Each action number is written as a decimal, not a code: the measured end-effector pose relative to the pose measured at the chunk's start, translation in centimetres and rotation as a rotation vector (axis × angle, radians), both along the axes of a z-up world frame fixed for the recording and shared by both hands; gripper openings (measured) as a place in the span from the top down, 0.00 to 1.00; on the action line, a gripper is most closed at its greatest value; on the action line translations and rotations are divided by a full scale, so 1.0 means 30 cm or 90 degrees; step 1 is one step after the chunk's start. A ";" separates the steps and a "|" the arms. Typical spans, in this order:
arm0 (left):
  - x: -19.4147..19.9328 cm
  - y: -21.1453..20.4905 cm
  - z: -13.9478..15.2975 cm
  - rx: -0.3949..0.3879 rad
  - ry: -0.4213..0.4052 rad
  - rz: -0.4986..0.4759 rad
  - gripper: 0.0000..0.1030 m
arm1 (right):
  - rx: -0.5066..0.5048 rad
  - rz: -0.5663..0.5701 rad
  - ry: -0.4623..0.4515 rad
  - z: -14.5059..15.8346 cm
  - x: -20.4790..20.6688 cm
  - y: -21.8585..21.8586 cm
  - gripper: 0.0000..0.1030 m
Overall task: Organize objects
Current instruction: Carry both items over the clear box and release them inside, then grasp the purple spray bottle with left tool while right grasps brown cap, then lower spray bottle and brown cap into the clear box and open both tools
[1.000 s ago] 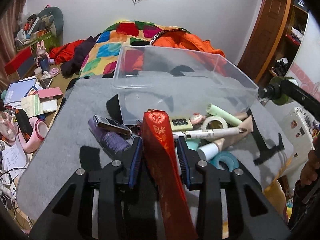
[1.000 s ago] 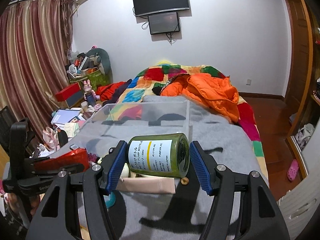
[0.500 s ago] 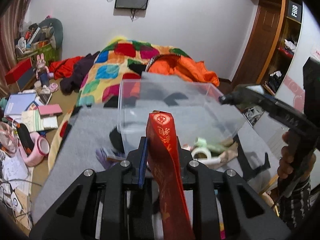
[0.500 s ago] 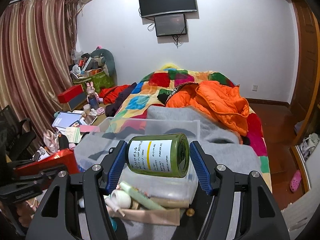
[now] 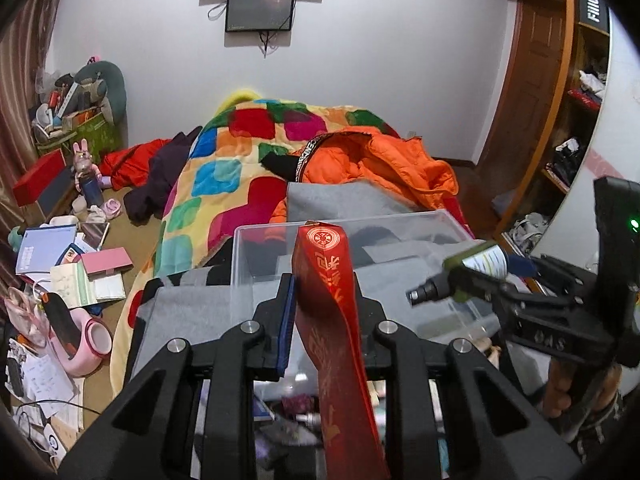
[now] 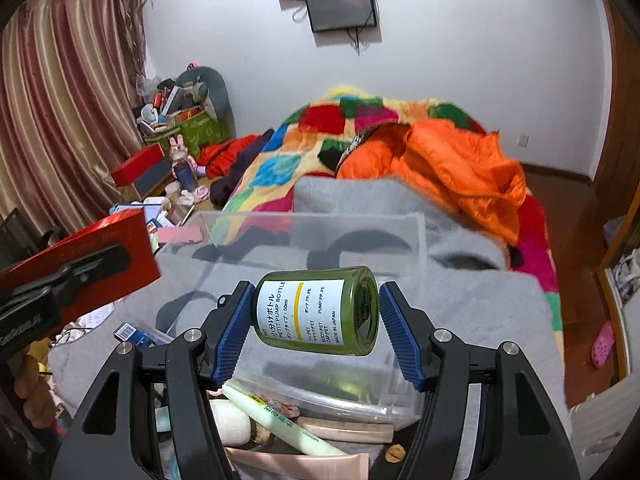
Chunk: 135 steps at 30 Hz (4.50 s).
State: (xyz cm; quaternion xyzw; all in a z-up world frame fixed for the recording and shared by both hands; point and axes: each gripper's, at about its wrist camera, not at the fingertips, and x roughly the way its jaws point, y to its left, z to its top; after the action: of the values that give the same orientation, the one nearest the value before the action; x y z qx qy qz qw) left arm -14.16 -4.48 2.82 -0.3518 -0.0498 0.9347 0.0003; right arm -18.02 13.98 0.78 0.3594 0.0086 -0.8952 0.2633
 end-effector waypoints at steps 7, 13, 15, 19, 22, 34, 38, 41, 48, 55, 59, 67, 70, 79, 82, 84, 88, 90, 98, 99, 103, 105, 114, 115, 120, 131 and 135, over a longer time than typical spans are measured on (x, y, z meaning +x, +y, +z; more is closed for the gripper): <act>-0.115 -0.003 -0.088 -0.007 -0.045 0.008 0.78 | 0.037 0.011 -0.014 -0.045 -0.024 -0.058 0.41; -0.175 0.020 -0.145 -0.020 -0.072 0.001 0.78 | 0.064 0.015 -0.020 -0.076 -0.036 -0.101 0.41; -0.185 0.026 -0.165 -0.018 -0.082 -0.003 0.78 | 0.070 0.014 -0.024 -0.084 -0.042 -0.106 0.41; -0.191 0.033 -0.196 -0.013 -0.096 -0.012 0.78 | 0.083 0.013 -0.029 -0.100 -0.051 -0.114 0.41; -0.184 0.041 -0.200 -0.015 -0.097 -0.020 0.77 | 0.085 0.012 -0.030 -0.102 -0.051 -0.111 0.41; -0.103 0.052 -0.119 -0.002 -0.070 -0.033 0.37 | 0.088 0.010 -0.006 -0.059 0.011 -0.066 0.32; -0.055 0.054 -0.082 0.002 -0.056 -0.036 0.27 | 0.078 0.008 0.005 -0.029 0.047 -0.027 0.25; -0.010 0.047 -0.055 0.004 -0.045 -0.037 0.25 | 0.072 0.000 0.011 -0.011 0.072 0.003 0.22; 0.085 0.021 -0.029 -0.004 -0.029 -0.040 0.13 | 0.077 -0.016 0.041 0.028 0.143 0.068 0.21; 0.148 -0.033 -0.083 -0.017 -0.054 -0.025 0.13 | 0.091 -0.024 0.054 0.018 0.207 0.117 0.20; 0.165 -0.085 -0.147 -0.006 -0.086 -0.008 0.13 | 0.100 -0.033 0.046 -0.011 0.222 0.148 0.20; 0.161 -0.139 -0.261 0.023 -0.133 0.018 0.13 | 0.112 -0.076 0.015 -0.091 0.226 0.233 0.20; 0.155 -0.143 -0.296 0.020 -0.141 0.026 0.13 | 0.107 -0.103 0.000 -0.122 0.223 0.274 0.20; 0.195 -0.165 -0.350 0.019 -0.161 0.029 0.32 | 0.101 -0.107 -0.035 -0.190 0.192 0.294 0.32; 0.217 -0.171 -0.346 0.013 -0.162 0.023 0.39 | 0.105 -0.085 -0.047 -0.210 0.184 0.271 0.46; 0.232 -0.175 -0.344 0.003 -0.164 0.019 0.43 | 0.106 -0.076 -0.052 -0.221 0.179 0.259 0.55; 0.254 -0.186 -0.339 0.003 -0.165 0.017 0.44 | 0.096 -0.059 -0.062 -0.229 0.178 0.246 0.65; 0.253 -0.190 -0.331 0.009 -0.162 0.021 0.44 | 0.104 -0.053 -0.058 -0.231 0.181 0.235 0.68; 0.185 -0.175 -0.348 0.018 -0.167 0.041 0.45 | 0.137 -0.029 -0.050 -0.250 0.176 0.184 0.82; 0.184 -0.170 -0.349 0.007 -0.162 0.047 0.53 | 0.141 -0.026 -0.052 -0.254 0.176 0.180 0.88; 0.205 -0.155 -0.348 -0.020 -0.149 0.055 0.74 | 0.134 -0.023 -0.047 -0.255 0.193 0.182 0.89; 0.223 -0.159 -0.346 -0.021 -0.145 0.058 0.75 | 0.128 -0.025 -0.045 -0.251 0.202 0.190 0.89; 0.325 -0.150 -0.299 -0.023 -0.116 0.073 0.75 | 0.101 -0.048 -0.026 -0.194 0.240 0.231 0.89; 0.331 -0.146 -0.287 -0.022 -0.109 0.070 0.75 | 0.100 -0.049 -0.019 -0.181 0.245 0.232 0.89; 0.346 -0.126 -0.209 -0.014 -0.070 0.059 0.75 | 0.084 -0.049 0.006 -0.121 0.258 0.234 0.89; 0.289 -0.043 -0.093 -0.011 -0.011 0.016 0.75 | 0.041 -0.036 0.061 0.001 0.270 0.194 0.89; 0.248 -0.018 -0.072 -0.005 -0.004 0.002 0.75 | 0.034 -0.024 0.071 0.024 0.262 0.171 0.89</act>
State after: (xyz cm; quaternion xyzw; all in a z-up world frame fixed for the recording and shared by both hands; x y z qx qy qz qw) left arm -6.73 -5.01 0.66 -0.3547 -0.0467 0.9338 -0.0024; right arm -10.17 19.11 1.50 0.3156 0.0402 -0.9183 0.2358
